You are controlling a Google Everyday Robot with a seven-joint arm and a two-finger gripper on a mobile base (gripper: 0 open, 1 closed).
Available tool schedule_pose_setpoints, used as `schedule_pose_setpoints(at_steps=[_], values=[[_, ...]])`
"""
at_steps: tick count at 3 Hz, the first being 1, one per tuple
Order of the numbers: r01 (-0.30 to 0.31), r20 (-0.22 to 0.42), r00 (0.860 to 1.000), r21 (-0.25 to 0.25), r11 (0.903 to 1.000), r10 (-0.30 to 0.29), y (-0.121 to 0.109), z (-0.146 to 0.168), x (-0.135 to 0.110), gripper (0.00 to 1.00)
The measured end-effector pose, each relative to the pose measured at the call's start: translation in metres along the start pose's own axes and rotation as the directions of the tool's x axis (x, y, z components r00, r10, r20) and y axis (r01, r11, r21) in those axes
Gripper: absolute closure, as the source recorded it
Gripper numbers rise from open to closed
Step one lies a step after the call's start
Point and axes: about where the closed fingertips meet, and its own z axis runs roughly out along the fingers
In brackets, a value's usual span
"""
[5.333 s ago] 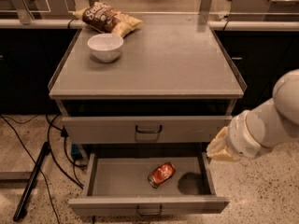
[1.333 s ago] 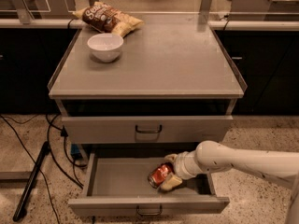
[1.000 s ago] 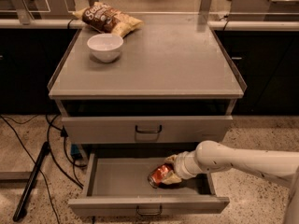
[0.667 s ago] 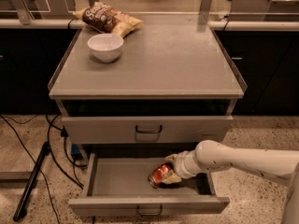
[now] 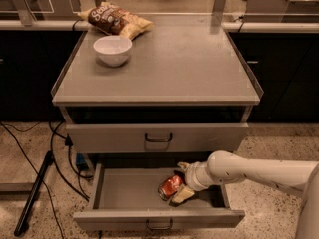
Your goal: Pick coke can from middle drawer and place on counter
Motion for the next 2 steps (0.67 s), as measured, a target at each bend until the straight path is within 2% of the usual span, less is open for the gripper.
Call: schedule_pose_setpoints(at_steps=[2], values=[[-0.001,0.028,1.0,0.002,1.0,0.001,-0.006,0.024,0.014,0.2]])
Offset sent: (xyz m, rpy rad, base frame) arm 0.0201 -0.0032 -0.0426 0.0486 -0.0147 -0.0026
